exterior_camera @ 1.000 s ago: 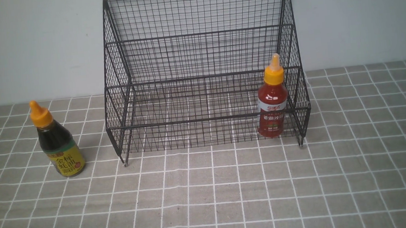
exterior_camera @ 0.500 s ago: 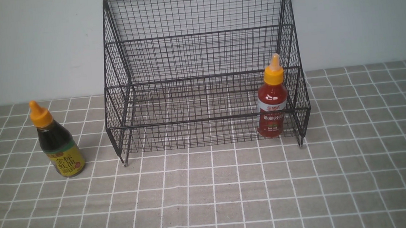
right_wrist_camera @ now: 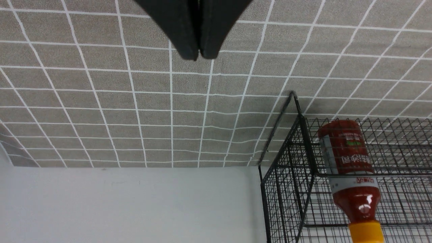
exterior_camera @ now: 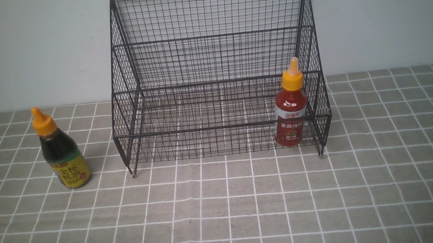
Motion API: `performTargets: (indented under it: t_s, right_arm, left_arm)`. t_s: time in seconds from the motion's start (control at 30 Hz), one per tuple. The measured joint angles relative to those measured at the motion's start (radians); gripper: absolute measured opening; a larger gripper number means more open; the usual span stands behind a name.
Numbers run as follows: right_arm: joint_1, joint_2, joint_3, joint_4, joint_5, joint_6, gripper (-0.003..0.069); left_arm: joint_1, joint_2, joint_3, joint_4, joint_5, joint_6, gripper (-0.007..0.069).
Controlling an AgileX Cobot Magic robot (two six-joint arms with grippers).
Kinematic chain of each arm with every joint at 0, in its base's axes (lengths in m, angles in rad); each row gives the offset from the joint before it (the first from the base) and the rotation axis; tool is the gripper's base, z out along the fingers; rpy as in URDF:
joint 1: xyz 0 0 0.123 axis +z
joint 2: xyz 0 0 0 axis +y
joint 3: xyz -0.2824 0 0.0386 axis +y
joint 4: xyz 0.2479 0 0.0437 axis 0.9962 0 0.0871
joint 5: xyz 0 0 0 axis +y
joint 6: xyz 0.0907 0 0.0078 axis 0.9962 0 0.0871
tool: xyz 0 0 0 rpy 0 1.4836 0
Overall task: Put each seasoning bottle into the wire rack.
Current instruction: Use the left arm to grab the condiment bottle closest to it
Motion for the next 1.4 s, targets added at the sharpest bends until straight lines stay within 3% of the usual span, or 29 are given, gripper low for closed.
performTargets:
  t_s: [1.1,1.17,1.4]
  right_arm:
    - [0.0,0.0,0.0,-0.001,0.001,0.0,-0.0012]
    - [0.0,0.0,0.0,-0.001,0.001,0.0,-0.0012]
    - [0.0,0.0,0.0,-0.001,0.001,0.0,-0.0012]
  left_arm:
    - [0.0,0.0,0.0,0.004,-0.003,0.001,-0.0006]
    - [0.0,0.0,0.002,0.0,-0.019,-0.001,-0.0006]
    - [0.0,0.0,0.004,-0.209,-0.301,-0.074,-0.0006]
